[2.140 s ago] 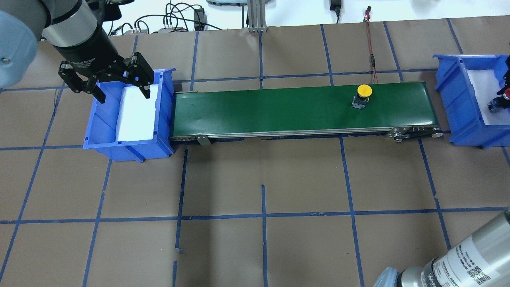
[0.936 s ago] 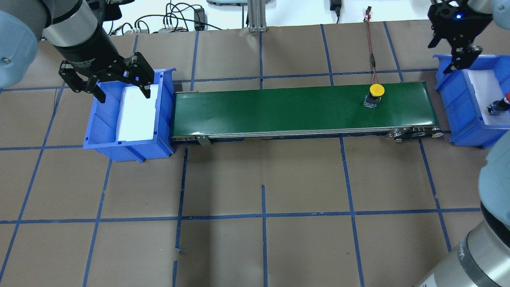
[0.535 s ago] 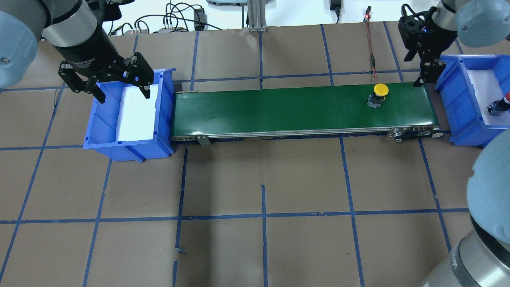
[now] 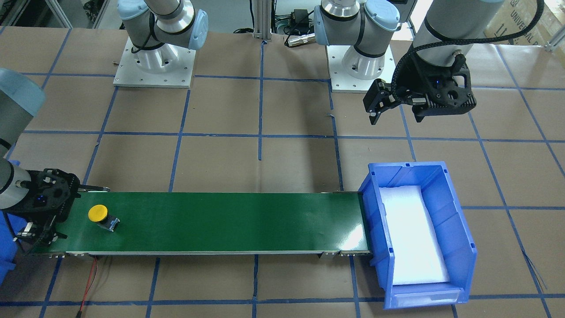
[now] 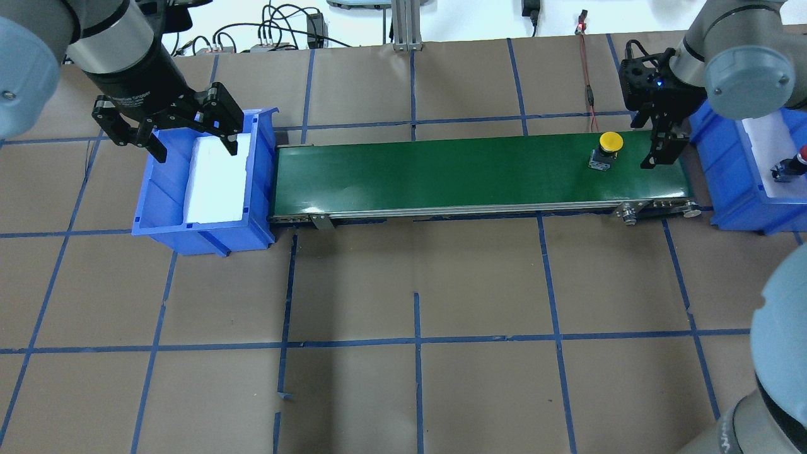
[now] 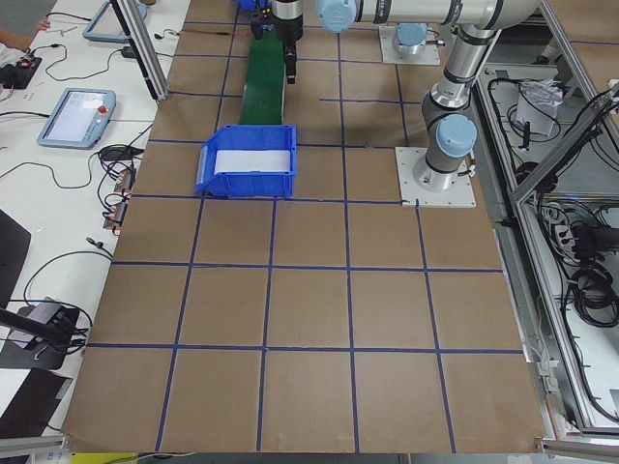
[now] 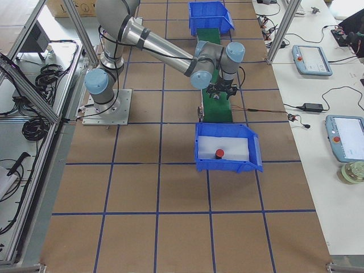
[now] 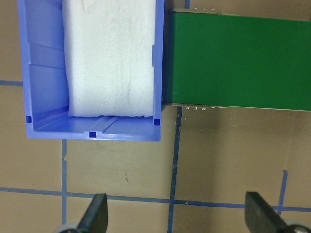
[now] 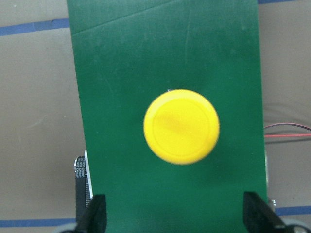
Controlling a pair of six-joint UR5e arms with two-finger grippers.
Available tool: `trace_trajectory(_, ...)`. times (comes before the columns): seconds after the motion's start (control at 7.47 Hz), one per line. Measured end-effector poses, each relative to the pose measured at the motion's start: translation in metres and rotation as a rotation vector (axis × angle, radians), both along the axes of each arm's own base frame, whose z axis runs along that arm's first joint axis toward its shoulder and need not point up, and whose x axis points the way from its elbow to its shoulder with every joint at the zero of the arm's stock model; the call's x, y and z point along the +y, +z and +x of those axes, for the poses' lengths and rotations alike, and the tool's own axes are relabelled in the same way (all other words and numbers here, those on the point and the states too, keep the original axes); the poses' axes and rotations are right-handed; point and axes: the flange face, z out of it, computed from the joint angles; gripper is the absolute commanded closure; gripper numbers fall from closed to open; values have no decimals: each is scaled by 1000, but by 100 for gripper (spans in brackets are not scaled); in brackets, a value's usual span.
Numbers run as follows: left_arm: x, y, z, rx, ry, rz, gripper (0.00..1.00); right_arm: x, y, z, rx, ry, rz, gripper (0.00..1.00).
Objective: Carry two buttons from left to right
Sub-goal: 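Move the right gripper back over the yellow button on the belt, then close the right gripper on the yellow button and lift it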
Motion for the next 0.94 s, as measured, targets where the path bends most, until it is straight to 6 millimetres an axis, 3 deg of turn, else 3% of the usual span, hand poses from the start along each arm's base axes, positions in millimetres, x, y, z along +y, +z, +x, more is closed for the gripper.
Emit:
trace_trajectory(0.27,0,0,0,0,0,0,0,7,-4,2,3,1,-12,0)
trace_trajectory(0.94,-2,-2,-1,1,3,4,0,4,-5,1,16,2,-53,2)
